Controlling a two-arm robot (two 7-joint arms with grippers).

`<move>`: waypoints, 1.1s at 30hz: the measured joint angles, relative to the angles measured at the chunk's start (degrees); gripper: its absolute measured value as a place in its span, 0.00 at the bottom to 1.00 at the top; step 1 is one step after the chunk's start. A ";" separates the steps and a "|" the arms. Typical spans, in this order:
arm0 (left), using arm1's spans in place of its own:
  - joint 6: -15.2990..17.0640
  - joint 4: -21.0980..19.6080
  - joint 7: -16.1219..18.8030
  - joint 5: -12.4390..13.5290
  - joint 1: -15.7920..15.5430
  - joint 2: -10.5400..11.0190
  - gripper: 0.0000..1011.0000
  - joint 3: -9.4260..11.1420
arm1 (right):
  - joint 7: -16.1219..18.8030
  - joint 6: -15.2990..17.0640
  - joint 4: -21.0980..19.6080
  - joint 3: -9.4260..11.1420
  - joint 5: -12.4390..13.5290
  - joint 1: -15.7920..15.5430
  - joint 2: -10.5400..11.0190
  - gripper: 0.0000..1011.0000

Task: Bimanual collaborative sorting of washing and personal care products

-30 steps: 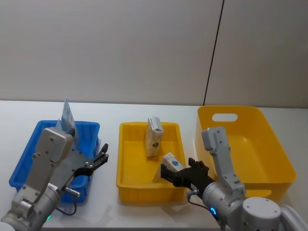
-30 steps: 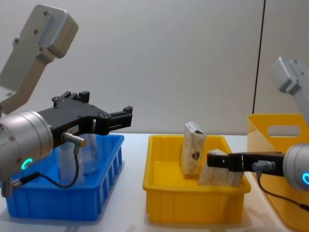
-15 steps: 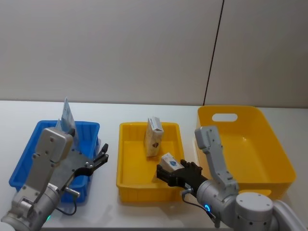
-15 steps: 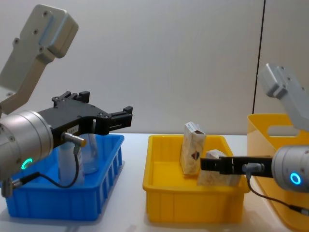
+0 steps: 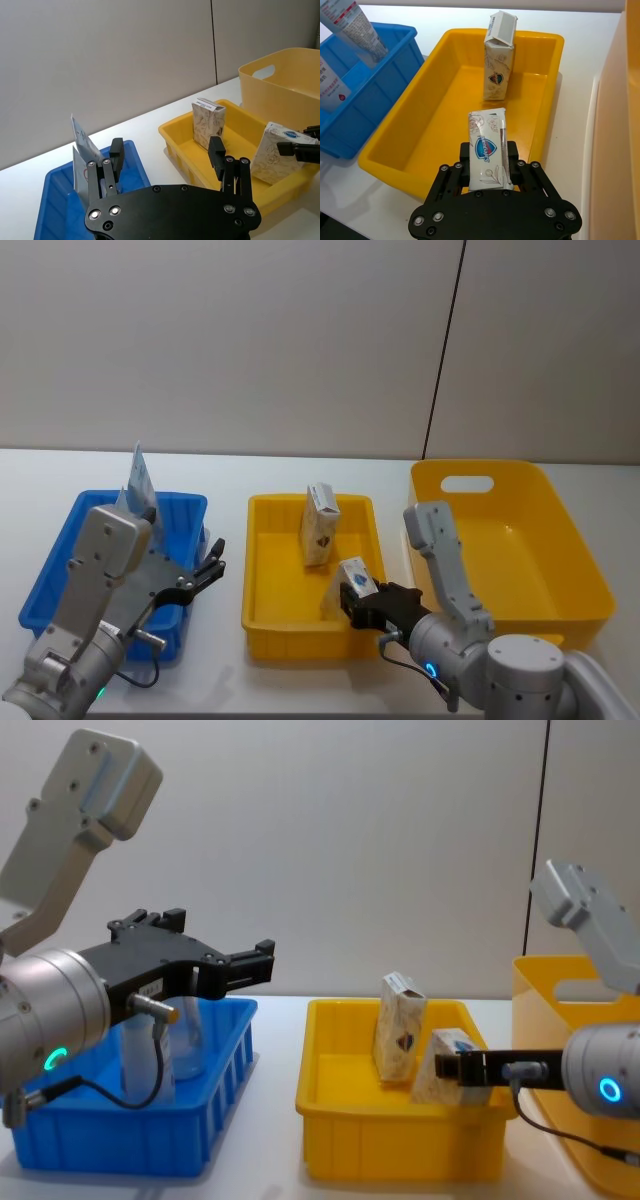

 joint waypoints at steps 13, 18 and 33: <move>0.00 0.00 0.00 0.00 0.00 0.00 0.99 0.00 | -0.64 0.42 -1.06 0.66 -0.99 -0.50 -0.03 0.33; 0.00 0.00 0.00 0.00 0.00 0.00 0.99 0.00 | -0.75 -0.89 -1.53 0.68 -1.70 -0.78 0.05 0.32; 0.00 0.00 0.00 0.00 0.00 0.00 0.99 0.00 | -0.45 -9.19 -3.57 0.37 -4.28 -1.79 0.70 0.30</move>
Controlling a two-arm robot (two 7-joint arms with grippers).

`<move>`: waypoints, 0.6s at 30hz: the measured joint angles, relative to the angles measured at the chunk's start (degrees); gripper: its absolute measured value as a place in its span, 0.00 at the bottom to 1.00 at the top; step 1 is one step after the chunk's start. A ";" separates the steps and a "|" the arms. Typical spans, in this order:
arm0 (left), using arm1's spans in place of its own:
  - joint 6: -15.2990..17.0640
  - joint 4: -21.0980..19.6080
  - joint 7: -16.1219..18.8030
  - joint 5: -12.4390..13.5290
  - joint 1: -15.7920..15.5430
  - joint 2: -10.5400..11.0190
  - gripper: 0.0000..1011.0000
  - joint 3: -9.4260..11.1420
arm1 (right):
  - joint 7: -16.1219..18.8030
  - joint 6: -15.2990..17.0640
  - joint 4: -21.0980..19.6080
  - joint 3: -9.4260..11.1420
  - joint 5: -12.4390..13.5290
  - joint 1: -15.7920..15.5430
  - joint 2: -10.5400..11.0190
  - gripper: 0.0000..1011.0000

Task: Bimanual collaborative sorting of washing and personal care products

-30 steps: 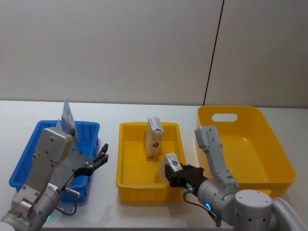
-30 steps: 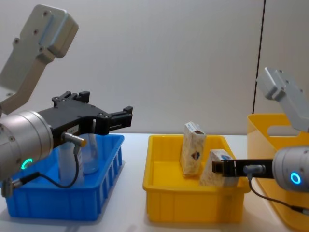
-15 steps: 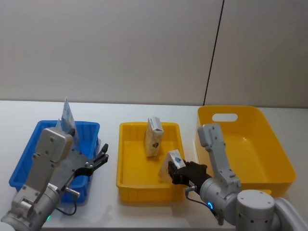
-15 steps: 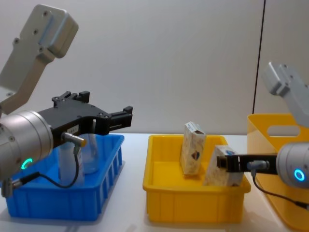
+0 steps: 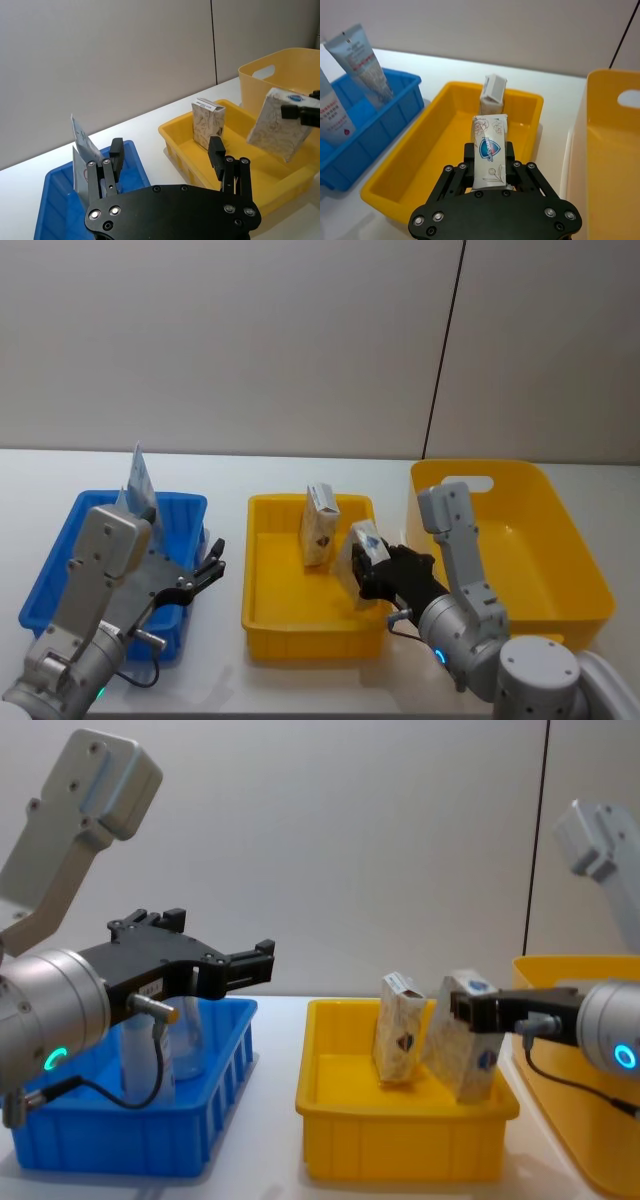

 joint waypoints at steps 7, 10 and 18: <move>0.00 0.00 0.00 0.00 0.00 0.00 0.99 0.00 | 0.37 -4.68 -1.59 0.05 -1.29 -0.59 0.41 0.28; 0.00 0.00 0.00 0.00 0.00 0.00 0.99 0.00 | 0.34 -6.78 -3.09 0.30 -1.98 -1.03 0.71 0.28; 0.00 0.00 0.00 0.00 0.00 0.00 0.99 0.00 | -1.46 -9.40 -7.90 1.41 -4.27 -2.47 1.48 0.26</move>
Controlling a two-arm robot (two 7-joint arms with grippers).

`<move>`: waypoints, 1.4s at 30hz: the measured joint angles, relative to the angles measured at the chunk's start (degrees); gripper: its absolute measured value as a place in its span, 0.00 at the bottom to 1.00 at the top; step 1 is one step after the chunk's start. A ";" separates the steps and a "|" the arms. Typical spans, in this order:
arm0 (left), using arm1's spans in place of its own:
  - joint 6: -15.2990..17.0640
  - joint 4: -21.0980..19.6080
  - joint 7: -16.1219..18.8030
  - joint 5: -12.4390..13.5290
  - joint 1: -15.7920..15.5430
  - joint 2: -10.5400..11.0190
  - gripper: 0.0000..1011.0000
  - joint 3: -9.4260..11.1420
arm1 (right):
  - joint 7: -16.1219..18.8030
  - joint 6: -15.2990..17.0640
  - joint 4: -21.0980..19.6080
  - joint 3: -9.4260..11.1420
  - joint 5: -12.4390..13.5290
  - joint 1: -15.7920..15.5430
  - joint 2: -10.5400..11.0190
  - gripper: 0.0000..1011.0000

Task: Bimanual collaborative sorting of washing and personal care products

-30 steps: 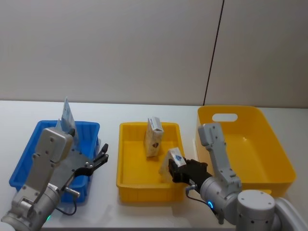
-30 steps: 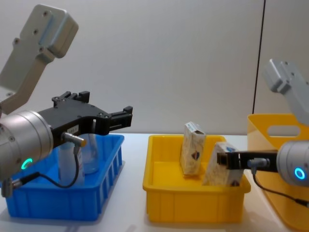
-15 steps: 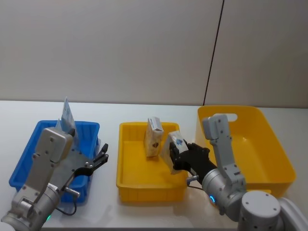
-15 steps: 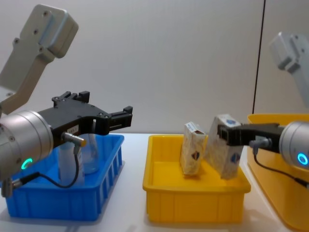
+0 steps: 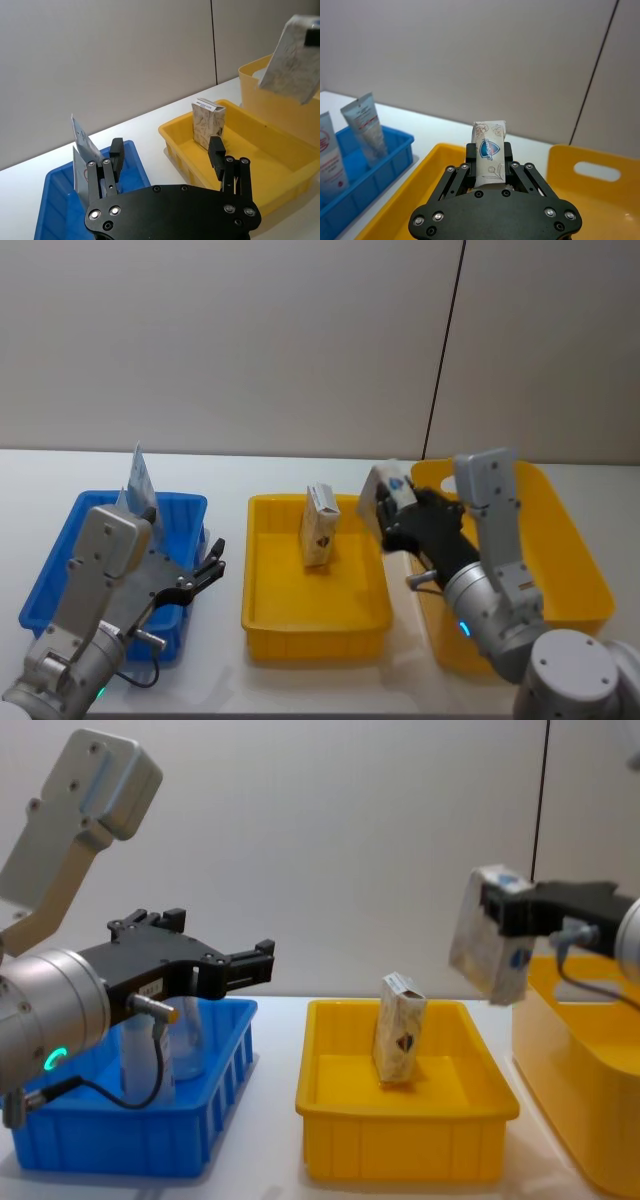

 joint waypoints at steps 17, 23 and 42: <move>0.00 0.00 0.00 0.00 0.00 0.00 0.99 0.00 | -7.50 4.32 -11.32 4.52 -5.38 -4.76 0.83 0.24; 0.00 0.00 0.00 0.00 0.00 0.00 0.99 0.00 | -9.01 6.57 -12.73 6.47 -5.88 -6.23 0.85 0.23; 0.00 0.00 0.00 0.00 0.00 0.00 0.99 0.00 | -9.15 6.52 -6.96 10.75 -5.74 -6.32 1.11 0.22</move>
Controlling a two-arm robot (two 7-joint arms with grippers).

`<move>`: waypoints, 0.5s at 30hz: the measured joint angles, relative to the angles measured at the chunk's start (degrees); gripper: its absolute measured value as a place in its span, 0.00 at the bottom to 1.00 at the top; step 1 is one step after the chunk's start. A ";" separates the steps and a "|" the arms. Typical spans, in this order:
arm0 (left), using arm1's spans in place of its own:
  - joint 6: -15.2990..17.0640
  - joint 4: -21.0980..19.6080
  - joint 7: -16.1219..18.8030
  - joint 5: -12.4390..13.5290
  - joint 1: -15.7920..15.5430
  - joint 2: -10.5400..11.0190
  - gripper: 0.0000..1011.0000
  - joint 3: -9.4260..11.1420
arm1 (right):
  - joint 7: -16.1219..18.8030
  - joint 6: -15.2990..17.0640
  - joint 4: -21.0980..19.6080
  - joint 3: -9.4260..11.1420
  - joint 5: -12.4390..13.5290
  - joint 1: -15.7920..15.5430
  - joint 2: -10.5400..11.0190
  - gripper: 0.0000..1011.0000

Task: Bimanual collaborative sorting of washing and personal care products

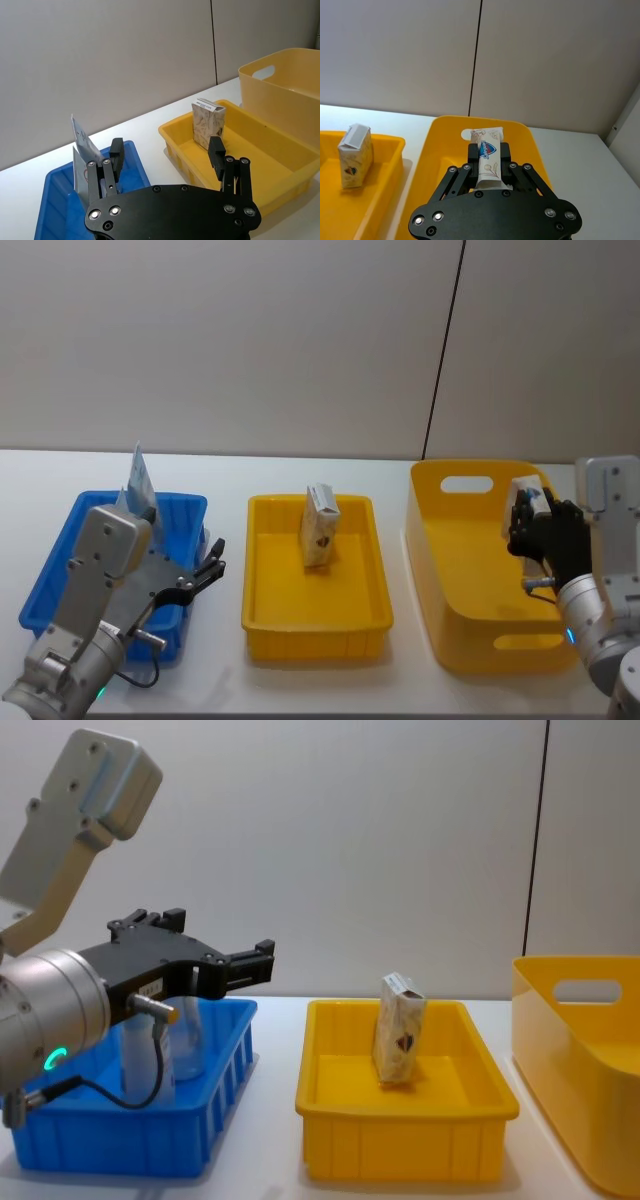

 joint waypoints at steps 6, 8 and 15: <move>0.00 0.00 0.00 0.01 0.00 0.00 0.99 0.00 | 0.79 -1.16 2.97 0.53 0.22 1.14 -0.06 0.33; 0.00 0.00 0.00 0.00 0.00 0.00 0.99 0.00 | 1.10 -1.55 3.74 0.67 0.26 1.54 -0.09 0.40; 0.00 0.00 0.00 0.00 0.00 0.00 0.99 0.00 | 1.94 -2.33 5.63 0.96 0.40 2.43 -0.23 0.64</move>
